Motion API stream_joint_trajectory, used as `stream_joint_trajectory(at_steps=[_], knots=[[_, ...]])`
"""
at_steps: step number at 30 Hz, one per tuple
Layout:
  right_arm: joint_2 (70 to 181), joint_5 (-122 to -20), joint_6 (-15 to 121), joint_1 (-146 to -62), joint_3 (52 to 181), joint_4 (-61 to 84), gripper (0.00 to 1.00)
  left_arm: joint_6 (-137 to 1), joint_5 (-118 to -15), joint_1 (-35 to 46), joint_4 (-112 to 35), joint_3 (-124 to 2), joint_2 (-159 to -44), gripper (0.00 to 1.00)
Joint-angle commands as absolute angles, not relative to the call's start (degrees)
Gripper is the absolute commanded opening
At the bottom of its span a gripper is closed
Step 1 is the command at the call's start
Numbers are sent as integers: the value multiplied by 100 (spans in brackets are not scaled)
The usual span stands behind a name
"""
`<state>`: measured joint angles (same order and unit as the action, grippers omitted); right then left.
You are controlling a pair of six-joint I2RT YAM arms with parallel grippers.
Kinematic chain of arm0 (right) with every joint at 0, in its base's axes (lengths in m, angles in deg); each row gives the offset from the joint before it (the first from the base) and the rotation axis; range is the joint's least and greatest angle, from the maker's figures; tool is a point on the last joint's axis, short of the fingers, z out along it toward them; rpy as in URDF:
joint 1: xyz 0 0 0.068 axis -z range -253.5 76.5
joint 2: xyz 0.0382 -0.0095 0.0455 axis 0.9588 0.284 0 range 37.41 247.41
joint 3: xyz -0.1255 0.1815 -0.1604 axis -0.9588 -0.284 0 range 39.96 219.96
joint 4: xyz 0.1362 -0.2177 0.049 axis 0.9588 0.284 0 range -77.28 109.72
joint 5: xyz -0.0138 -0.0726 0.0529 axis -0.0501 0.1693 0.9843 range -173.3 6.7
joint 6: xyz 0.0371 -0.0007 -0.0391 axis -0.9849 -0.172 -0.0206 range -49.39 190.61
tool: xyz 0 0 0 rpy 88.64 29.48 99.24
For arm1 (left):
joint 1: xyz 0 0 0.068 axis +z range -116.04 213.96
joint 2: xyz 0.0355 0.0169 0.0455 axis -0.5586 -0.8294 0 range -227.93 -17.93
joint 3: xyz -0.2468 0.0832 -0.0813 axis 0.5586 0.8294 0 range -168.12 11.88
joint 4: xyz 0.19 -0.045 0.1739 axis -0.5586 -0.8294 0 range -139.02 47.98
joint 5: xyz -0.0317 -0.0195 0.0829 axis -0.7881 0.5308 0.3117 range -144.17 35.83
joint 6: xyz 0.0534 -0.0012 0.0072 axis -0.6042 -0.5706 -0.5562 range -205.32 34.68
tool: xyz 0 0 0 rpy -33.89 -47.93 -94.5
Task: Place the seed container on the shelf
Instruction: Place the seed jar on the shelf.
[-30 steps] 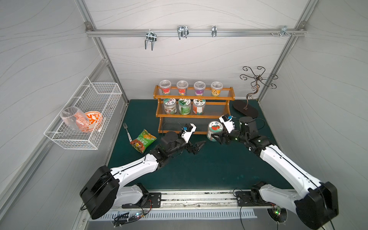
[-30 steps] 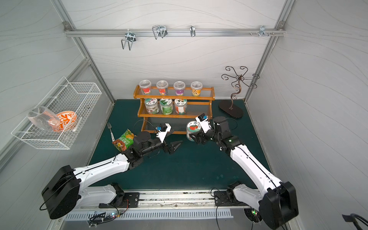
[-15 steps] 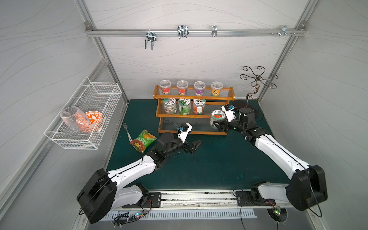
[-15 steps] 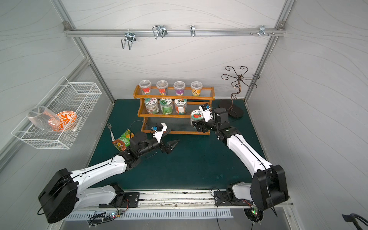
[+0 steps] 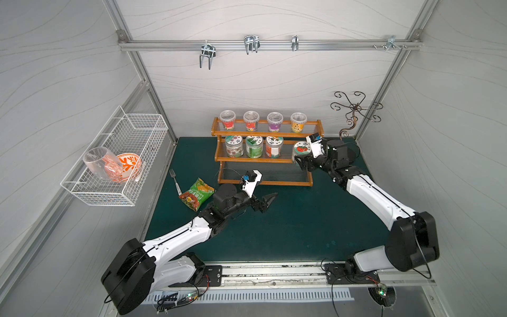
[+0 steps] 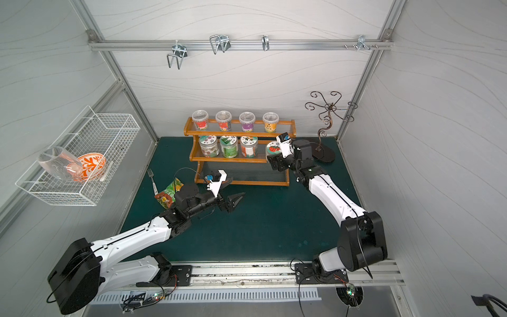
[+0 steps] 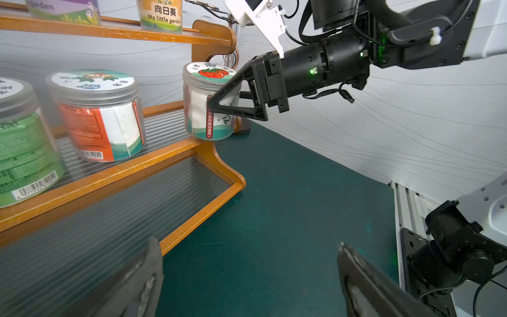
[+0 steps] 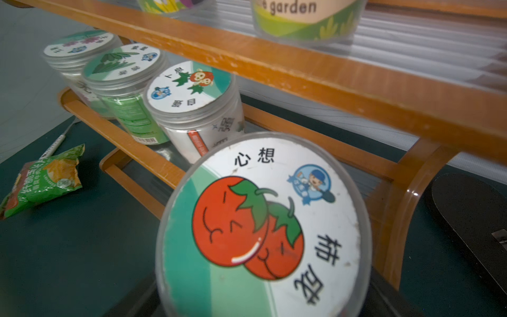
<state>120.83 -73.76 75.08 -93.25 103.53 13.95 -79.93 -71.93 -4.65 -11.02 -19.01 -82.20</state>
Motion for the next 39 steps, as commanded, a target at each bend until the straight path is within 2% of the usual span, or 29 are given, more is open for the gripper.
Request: stream_joint_trajectory(at_steps=[1,17,21,24,27,35,39], knots=[[12247,-7600,7453,-9280,10600,1046,53,-7950,-7237,-423,-954,-1888,-8038,100],[13020,-7694,7316,-9235,11093,900,56,-8019,-7010,-427,-1316,-1855,-7445,100],[13058,-7671,7299,-9238,11158,1008,66,-8048,-6940,-427,-1389,-1834,-7349,100],[13057,-7662,7264,-9239,11166,1111,83,-8047,-6920,-425,-1400,-1841,-7313,100],[13016,-7653,7251,-9235,11144,1221,93,-8039,-6900,-420,-1408,-1844,-7280,100],[12605,-7603,7229,-9240,10959,1552,99,-8040,-6674,-414,-1440,-1793,-7122,100],[12162,-7565,7203,-9216,10626,1740,99,-7997,-6121,-418,-1532,-1732,-7000,100]])
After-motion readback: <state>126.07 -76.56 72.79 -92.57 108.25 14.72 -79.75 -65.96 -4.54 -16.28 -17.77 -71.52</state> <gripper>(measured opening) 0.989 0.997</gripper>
